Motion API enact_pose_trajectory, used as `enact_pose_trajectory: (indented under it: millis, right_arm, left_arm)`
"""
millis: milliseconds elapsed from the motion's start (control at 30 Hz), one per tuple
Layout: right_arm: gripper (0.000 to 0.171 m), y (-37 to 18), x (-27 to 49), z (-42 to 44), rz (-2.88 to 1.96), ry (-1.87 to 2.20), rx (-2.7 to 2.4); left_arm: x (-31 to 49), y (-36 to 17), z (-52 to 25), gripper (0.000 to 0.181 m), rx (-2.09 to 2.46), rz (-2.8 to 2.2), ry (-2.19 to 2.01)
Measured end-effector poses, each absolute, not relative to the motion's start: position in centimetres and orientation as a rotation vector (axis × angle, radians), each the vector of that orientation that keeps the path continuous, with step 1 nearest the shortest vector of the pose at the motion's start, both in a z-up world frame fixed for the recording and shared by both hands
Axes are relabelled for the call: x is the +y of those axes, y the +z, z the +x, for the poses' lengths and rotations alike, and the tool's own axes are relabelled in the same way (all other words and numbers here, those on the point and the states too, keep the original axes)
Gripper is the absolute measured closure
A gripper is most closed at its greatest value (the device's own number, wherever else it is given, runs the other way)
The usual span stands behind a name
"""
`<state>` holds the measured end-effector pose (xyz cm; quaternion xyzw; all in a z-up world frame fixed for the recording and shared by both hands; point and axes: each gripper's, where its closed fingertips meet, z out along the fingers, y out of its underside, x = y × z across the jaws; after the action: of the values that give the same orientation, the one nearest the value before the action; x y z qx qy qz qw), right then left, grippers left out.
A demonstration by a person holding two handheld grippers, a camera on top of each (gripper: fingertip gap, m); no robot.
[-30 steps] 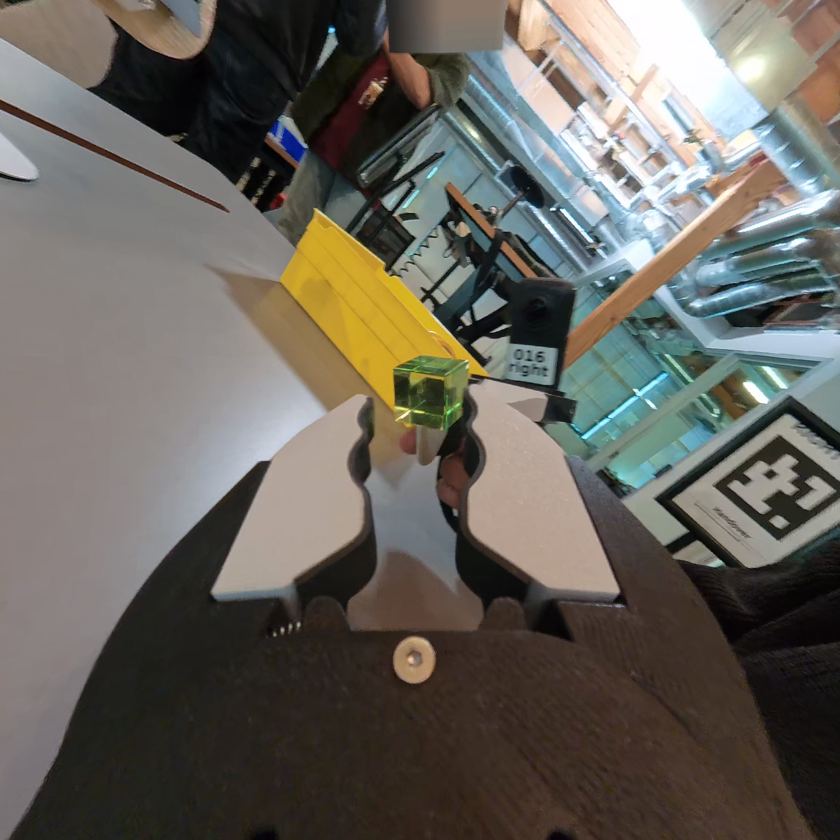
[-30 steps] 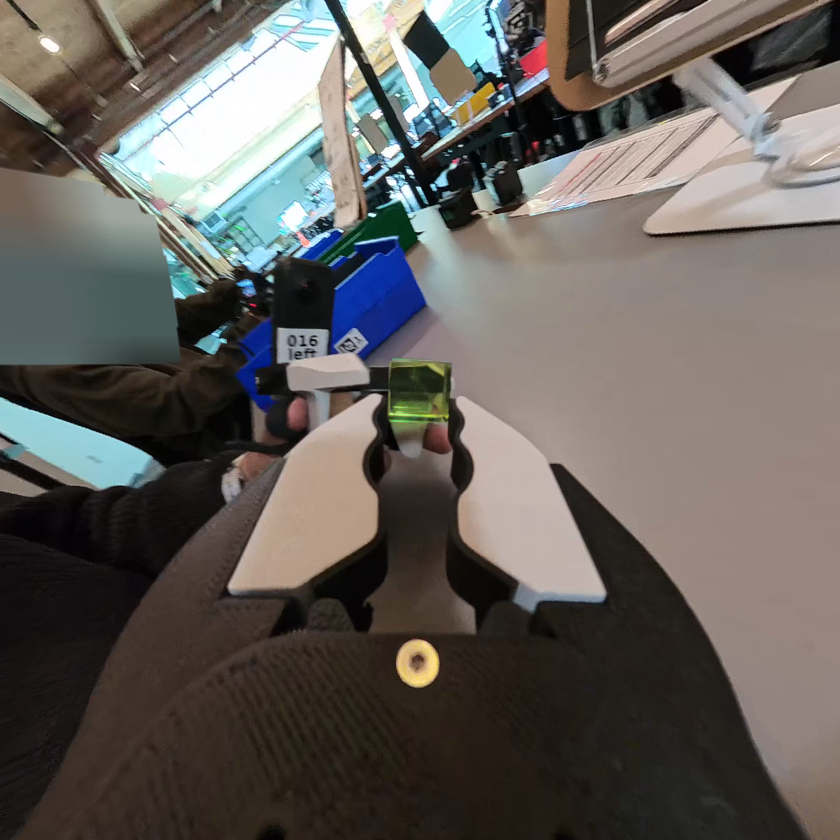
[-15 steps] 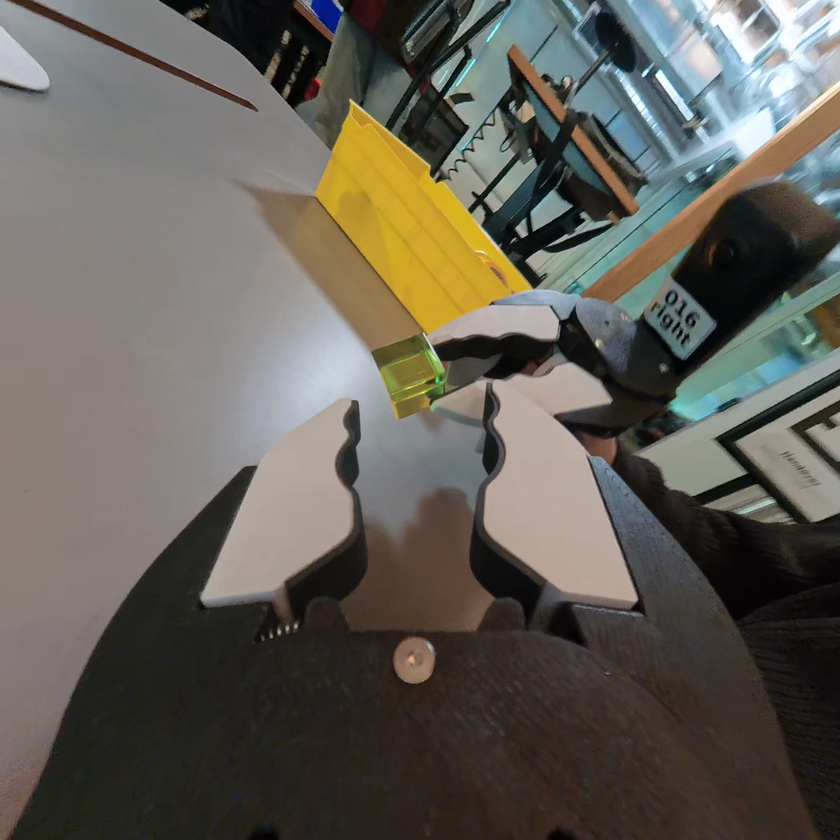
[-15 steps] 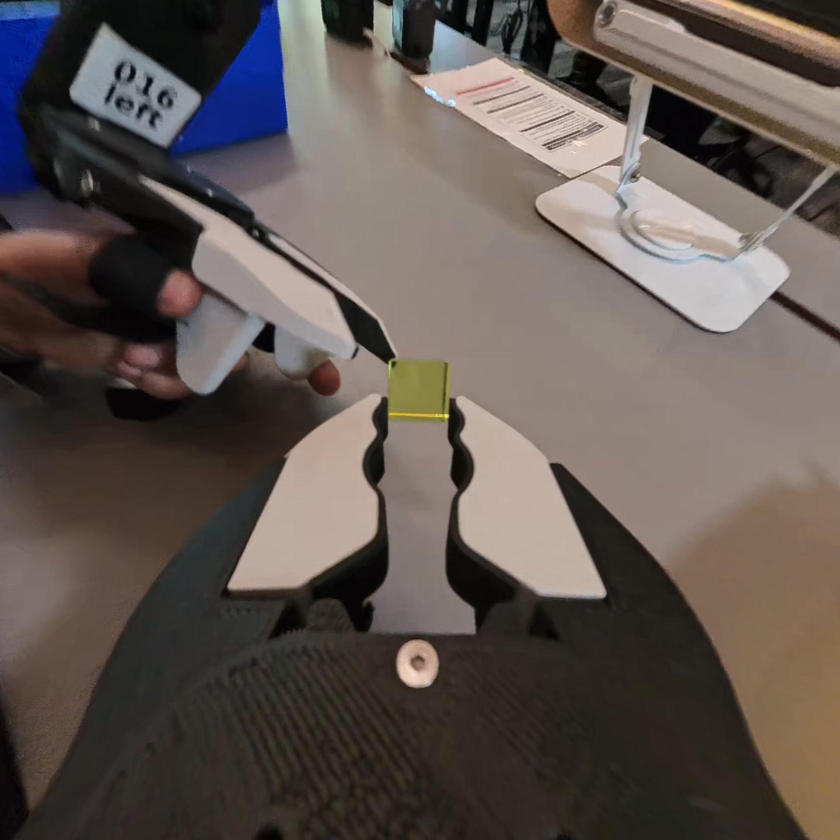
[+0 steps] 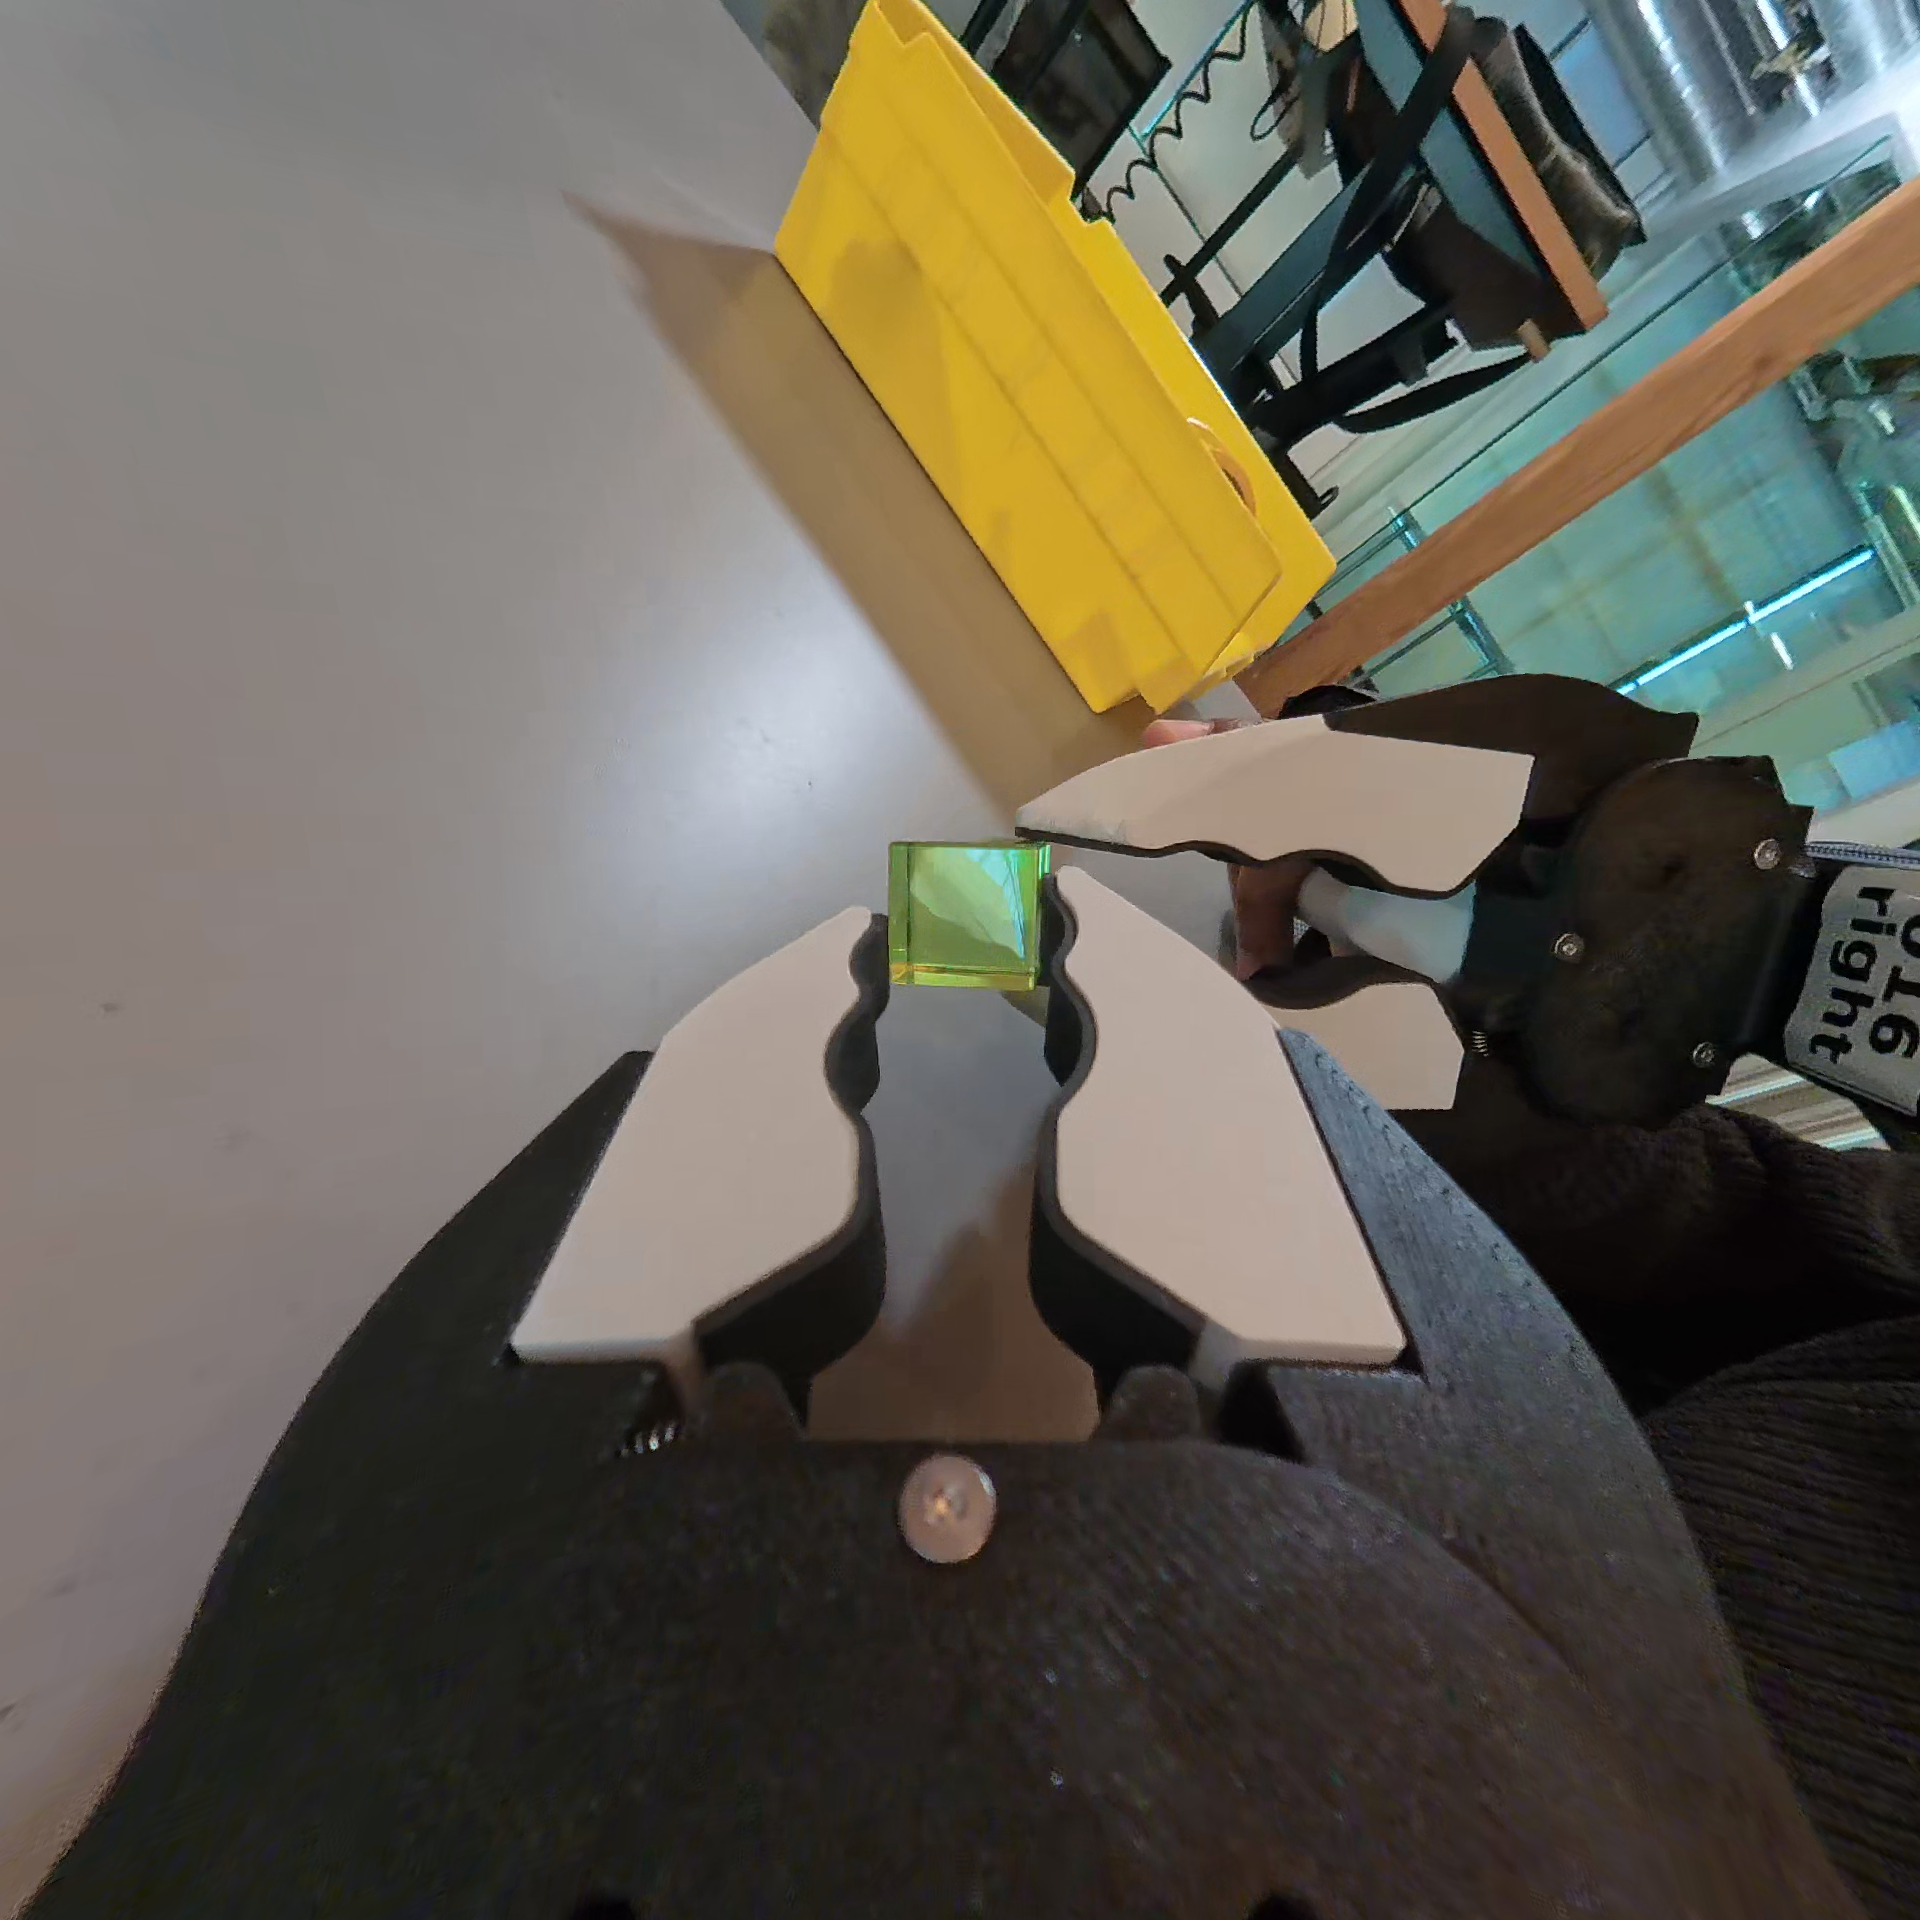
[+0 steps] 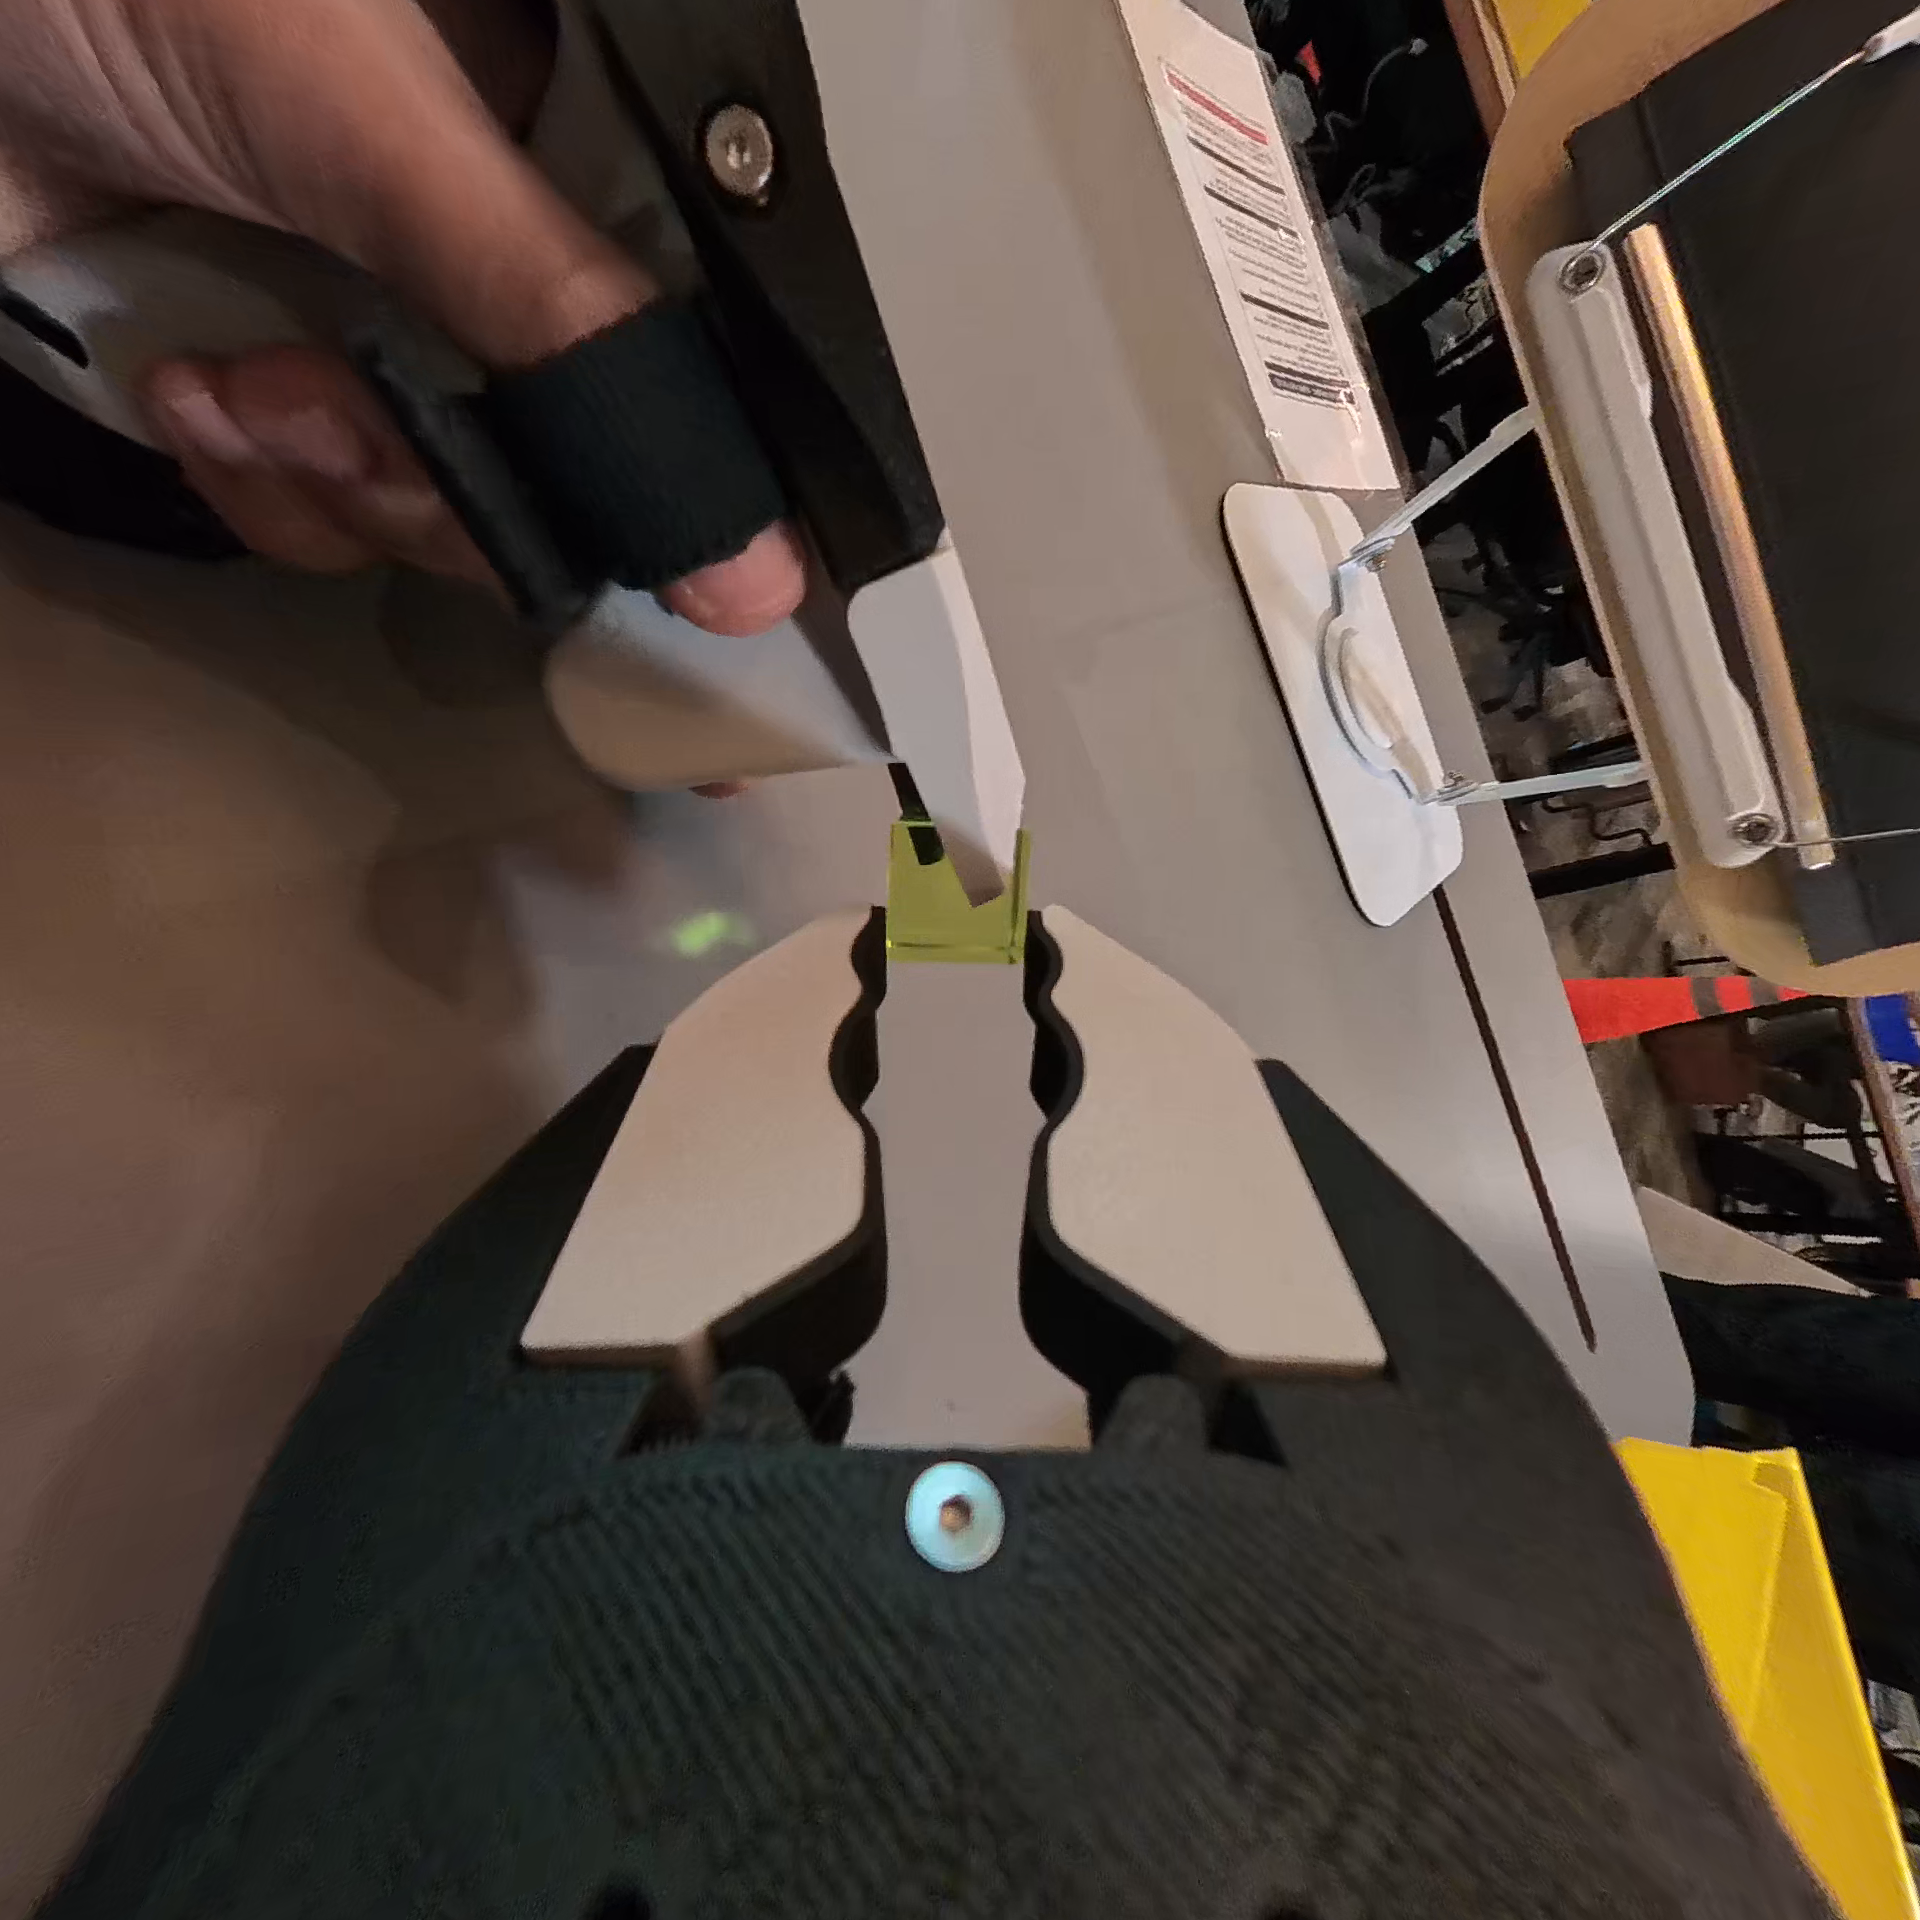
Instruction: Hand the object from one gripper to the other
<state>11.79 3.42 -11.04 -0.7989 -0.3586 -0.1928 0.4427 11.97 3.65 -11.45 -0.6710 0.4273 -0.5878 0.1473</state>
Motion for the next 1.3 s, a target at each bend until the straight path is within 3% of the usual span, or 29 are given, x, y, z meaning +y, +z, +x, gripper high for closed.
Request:
enact_pose_trajectory:
  millis: [467, 567, 667, 867, 1067, 1300]
  right_arm:
    - [0.145, -10.5, 3.8, 12.0, -1.925, -0.472, -0.851]
    - [0.133, -10.0, 4.0, 12.5, -1.908, -0.46, -0.796]
    - [0.123, -9.6, 4.2, 13.0, -1.916, -0.364, -0.693]
    - [0.12, -7.6, 4.3, 13.2, -1.855, -0.144, -0.478]
    - [0.123, -5.9, 4.1, 11.5, -1.746, -0.22, -0.52]
    - [0.122, -5.1, 4.0, 10.6, -1.644, -0.392, -0.606]
  left_arm:
    - [4.0, -11.1, 12.1, 0.151, 1.178, -1.927, -1.717]
    - [4.6, -10.5, 12.0, 0.151, 1.103, -1.924, -1.771]
    - [5.4, -9.3, 11.8, 0.151, 0.963, -1.89, -1.905]
    - [6.3, -6.5, 11.3, 0.151, 0.58, -1.758, -2.318]
    - [6.8, -4.8, 10.8, 0.152, 0.216, -1.603, -2.638]
    - [4.9, -4.6, 11.4, 0.152, 0.225, -1.588, -2.716]
